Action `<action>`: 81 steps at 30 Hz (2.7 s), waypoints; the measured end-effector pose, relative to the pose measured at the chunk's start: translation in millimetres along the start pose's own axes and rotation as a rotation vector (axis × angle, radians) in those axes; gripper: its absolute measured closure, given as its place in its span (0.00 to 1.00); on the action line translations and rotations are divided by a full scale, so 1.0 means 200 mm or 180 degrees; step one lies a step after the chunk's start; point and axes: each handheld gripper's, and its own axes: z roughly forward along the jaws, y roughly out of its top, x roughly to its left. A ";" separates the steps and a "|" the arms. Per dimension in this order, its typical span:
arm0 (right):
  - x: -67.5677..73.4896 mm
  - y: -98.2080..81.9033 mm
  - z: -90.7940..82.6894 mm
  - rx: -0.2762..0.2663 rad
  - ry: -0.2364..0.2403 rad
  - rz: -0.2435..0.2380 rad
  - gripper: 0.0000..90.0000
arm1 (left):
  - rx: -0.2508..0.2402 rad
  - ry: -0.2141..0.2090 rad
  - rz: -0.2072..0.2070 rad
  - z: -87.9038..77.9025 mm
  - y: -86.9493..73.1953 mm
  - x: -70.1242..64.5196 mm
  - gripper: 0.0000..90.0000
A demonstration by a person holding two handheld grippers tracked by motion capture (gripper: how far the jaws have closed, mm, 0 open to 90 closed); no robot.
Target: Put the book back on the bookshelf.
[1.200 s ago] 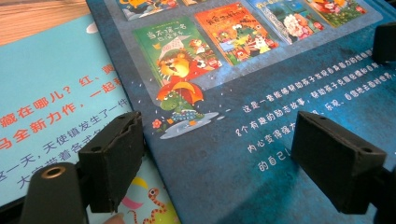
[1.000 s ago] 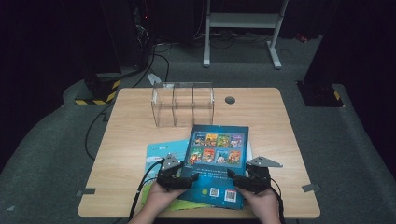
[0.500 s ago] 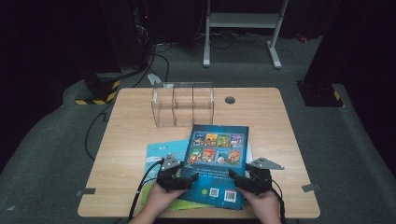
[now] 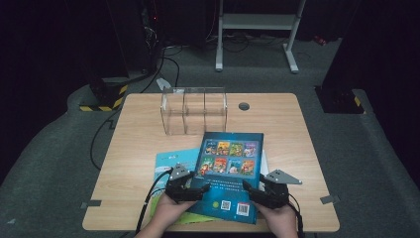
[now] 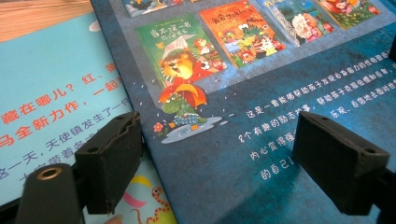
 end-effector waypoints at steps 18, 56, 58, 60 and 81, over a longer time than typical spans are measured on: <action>0.05 0.00 -0.02 -0.0131 -0.0013 -0.0157 0.43 | 0.0009 -0.0105 -0.0139 0.01 0.02 0.05 0.10; 0.11 0.04 -0.07 -0.0344 -0.0048 -0.0430 0.43 | 0.0009 -0.0480 -0.0335 0.02 0.07 0.10 0.04; 0.10 0.04 -0.06 -0.0326 -0.0034 -0.0415 0.43 | -0.0023 -0.0407 -0.0272 0.00 0.08 0.08 0.06; 0.10 0.04 -0.06 -0.0312 -0.0023 -0.0390 0.43 | -0.0060 -0.0356 -0.0229 -0.02 0.08 0.08 0.08; 0.12 0.19 -0.08 -0.0523 -0.0078 -0.0438 0.51 | -0.0631 0.0083 -0.0017 -0.18 0.13 0.03 0.31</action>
